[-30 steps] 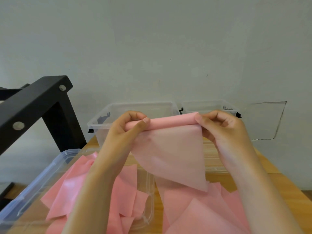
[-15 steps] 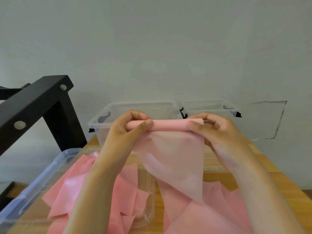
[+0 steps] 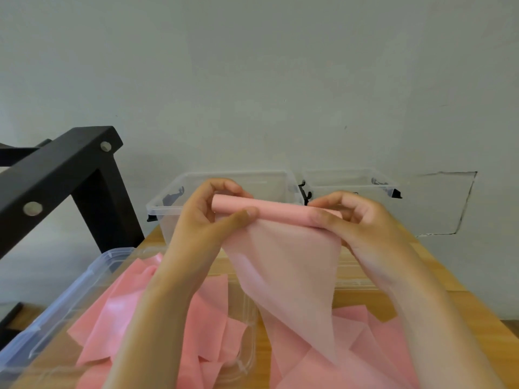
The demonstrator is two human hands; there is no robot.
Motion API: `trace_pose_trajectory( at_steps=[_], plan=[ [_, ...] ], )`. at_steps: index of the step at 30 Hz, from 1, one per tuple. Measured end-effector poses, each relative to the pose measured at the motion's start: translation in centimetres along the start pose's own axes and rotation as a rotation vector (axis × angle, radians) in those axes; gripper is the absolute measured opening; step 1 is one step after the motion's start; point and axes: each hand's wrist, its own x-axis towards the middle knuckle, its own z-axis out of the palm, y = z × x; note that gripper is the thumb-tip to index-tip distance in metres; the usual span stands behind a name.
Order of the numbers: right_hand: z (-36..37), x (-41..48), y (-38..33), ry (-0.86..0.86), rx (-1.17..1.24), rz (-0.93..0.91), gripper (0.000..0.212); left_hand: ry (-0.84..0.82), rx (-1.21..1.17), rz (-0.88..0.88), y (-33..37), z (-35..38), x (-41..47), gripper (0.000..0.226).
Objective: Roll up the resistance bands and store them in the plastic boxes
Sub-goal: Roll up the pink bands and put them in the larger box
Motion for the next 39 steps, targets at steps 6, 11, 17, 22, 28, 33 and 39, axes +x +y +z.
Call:
trace_pose_trajectory(
  at_steps=[6, 11, 17, 22, 28, 33, 39],
  plan=[
    [-0.12, -0.05, -0.38, -0.011, -0.009, -0.154, 0.027, 0.002, 0.078, -0.109, -0.24, 0.25, -0.10, 0.012],
    [-0.11, -0.05, -0.08, -0.060, -0.018, -0.042, 0.020, -0.016, 0.001, -0.007, -0.02, 0.00, -0.02, 0.019],
    [-0.03, -0.25, -0.50, 0.014, -0.001, -0.127, 0.023, -0.038, 0.056, -0.130, -0.07, 0.31, -0.22, 0.026],
    [-0.28, -0.14, -0.31, -0.024, -0.029, -0.114, 0.030, -0.030, 0.033, -0.049, -0.17, 0.44, -0.12, 0.019],
    [-0.15, -0.07, -0.24, -0.027, -0.004, -0.032, 0.016, -0.012, -0.011, -0.001, 0.01, 0.39, -0.04, 0.025],
    [-0.39, -0.18, -0.46, 0.002, 0.003, -0.112, 0.017, -0.043, 0.060, -0.125, -0.12, 0.52, -0.20, 0.029],
    [-0.44, -0.05, -0.10, -0.046, 0.004, -0.007, 0.023, -0.009, 0.065, 0.007, 0.03, 0.95, -0.17, 0.020]
  ],
)
